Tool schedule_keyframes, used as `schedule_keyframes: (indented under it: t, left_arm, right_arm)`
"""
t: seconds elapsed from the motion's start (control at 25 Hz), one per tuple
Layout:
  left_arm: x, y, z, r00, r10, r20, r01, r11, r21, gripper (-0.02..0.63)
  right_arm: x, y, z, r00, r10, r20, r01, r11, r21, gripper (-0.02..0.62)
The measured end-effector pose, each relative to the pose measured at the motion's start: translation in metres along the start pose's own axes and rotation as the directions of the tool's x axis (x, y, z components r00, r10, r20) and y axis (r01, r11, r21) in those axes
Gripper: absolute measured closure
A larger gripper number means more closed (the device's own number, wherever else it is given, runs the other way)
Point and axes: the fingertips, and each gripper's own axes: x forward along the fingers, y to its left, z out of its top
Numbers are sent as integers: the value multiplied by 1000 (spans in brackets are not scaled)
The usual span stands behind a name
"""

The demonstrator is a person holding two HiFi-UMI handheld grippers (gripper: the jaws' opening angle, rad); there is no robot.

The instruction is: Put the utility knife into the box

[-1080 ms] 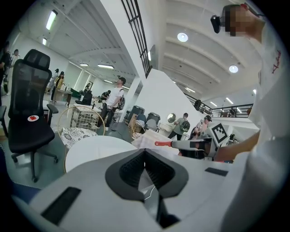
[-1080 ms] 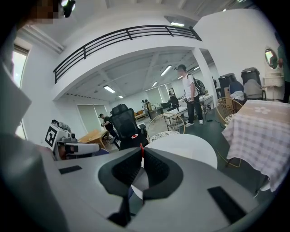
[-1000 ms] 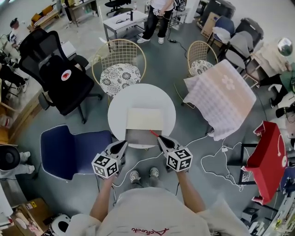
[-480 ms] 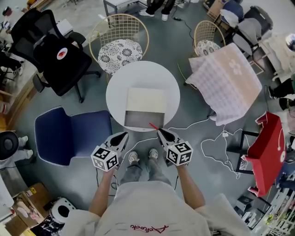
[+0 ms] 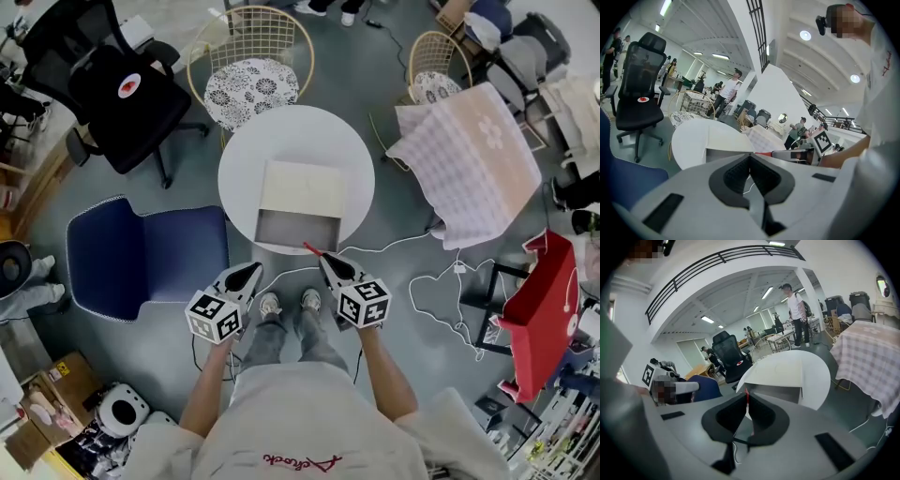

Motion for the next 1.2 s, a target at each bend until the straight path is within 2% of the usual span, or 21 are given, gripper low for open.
schedule_keyframes:
  t: [0.52, 0.96, 1.2]
  left_arm:
    - [-16, 8, -8, 998, 54, 14, -54, 998, -33, 595]
    - [-30, 15, -18, 995, 95, 23, -93, 993, -68, 595]
    - [-34, 20, -19, 994, 108, 34, -105, 991, -80, 595]
  right_arm:
    - [59, -16, -8, 992, 15, -127, -22, 998, -51, 569]
    - [103, -35, -24, 962, -22, -271, 6, 998, -59, 569]
    - [115, -43, -25, 949, -48, -312, 27, 997, -72, 569]
